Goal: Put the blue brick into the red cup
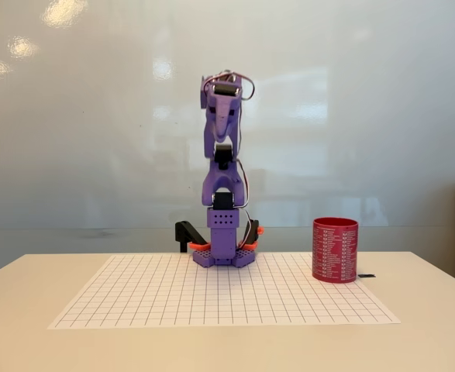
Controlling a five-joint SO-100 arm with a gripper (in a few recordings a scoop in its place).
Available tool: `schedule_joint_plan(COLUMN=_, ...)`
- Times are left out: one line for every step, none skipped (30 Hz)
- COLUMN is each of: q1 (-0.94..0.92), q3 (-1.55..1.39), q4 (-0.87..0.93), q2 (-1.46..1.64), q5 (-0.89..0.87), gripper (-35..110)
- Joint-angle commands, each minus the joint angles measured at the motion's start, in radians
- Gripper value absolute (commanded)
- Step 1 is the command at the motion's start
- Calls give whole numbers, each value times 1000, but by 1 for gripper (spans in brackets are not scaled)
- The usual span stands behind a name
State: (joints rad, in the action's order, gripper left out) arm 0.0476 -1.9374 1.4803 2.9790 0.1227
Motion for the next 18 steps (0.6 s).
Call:
schedule_joint_plan(q1=-31, q3=-259, q4=-44, q2=281, q5=-31, gripper=-1)
schedule_joint_plan(q1=-25, q3=-344, q4=-83, q2=313, q5=-35, gripper=-1)
schedule_joint_plan(q1=-11, q3=-423, q4=-132, q2=322, q5=-44, gripper=-1)
schedule_joint_plan(q1=2, q3=-512, q4=-190, q2=322, q5=-48, gripper=-1)
schedule_joint_plan(q1=12, q3=-601, q4=-256, q2=322, q5=-52, gripper=-1)
schedule_joint_plan(q1=18, q3=-690, q4=-319, q2=318, q5=-49, gripper=-1)
schedule_joint_plan(q1=23, q3=-779, q4=-377, q2=313, q5=-49, gripper=-1)
schedule_joint_plan(q1=29, q3=-861, q4=-417, q2=313, q5=-54, gripper=-1)
schedule_joint_plan(q1=37, q3=-937, q4=-442, q2=321, q5=-57, gripper=-1)
schedule_joint_plan(q1=43, q3=-999, q4=-456, q2=322, q5=-67, gripper=-1)
schedule_joint_plan(q1=46, q3=-1054, q4=-463, q2=322, q5=-78, gripper=-1)
schedule_joint_plan(q1=44, q3=-1091, q4=-460, q2=322, q5=-91, gripper=-1)
schedule_joint_plan(q1=38, q3=-1100, q4=-430, q2=322, q5=-107, gripper=-1)
schedule_joint_plan(q1=37, q3=-1100, q4=-394, q2=322, q5=-121, gripper=-1)
schedule_joint_plan(q1=35, q3=-1101, q4=-374, q2=322, q5=-135, gripper=-1)
schedule_joint_plan(q1=31, q3=-1104, q4=-364, q2=322, q5=-150, gripper=-1)
schedule_joint_plan(q1=20, q3=-1103, q4=-356, q2=322, q5=-158, gripper=-1)
schedule_joint_plan(q1=14, q3=-1103, q4=-351, q2=322, q5=-164, gripper=-1)
